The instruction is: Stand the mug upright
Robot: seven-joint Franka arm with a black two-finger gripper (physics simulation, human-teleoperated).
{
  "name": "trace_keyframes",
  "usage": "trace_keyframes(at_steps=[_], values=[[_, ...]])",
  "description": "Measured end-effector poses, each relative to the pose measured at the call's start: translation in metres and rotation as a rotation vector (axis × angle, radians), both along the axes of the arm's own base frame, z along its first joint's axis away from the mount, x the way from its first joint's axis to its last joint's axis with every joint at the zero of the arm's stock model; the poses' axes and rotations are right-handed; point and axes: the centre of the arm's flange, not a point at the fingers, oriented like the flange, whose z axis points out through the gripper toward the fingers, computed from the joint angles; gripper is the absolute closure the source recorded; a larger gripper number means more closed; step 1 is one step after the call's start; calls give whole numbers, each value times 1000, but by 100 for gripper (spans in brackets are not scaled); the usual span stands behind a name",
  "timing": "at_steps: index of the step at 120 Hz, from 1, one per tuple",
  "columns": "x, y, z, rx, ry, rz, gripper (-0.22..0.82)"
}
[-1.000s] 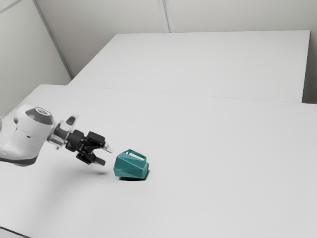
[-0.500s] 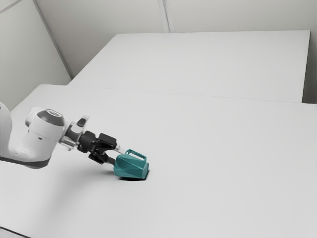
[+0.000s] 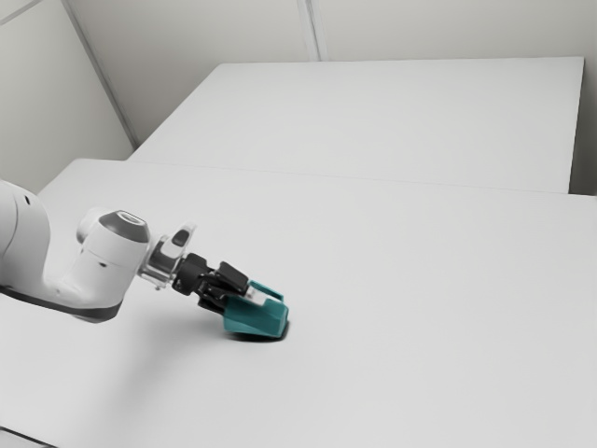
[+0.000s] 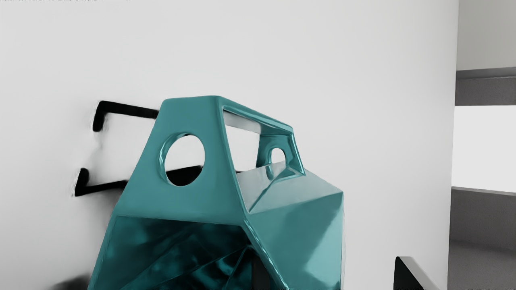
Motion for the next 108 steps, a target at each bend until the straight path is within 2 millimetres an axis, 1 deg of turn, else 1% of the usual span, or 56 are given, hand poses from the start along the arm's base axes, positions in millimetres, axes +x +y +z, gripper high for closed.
trace_keyframes(at_steps=[8,16,26,37,64,73,79,97,102,108], values=[[0,2,1,-1,-5,4,49],[1,6,6,-3,-17,12,59],[2,11,14,-7,-34,24,66],[3,17,20,-8,-47,39,71],[3,34,22,-2,-50,77,76],[4,35,35,-4,-73,84,77],[4,31,46,-3,-92,77,77],[9,0,67,29,-111,11,76],[15,-2,76,60,-122,-12,75],[22,0,88,110,-135,-38,75]])
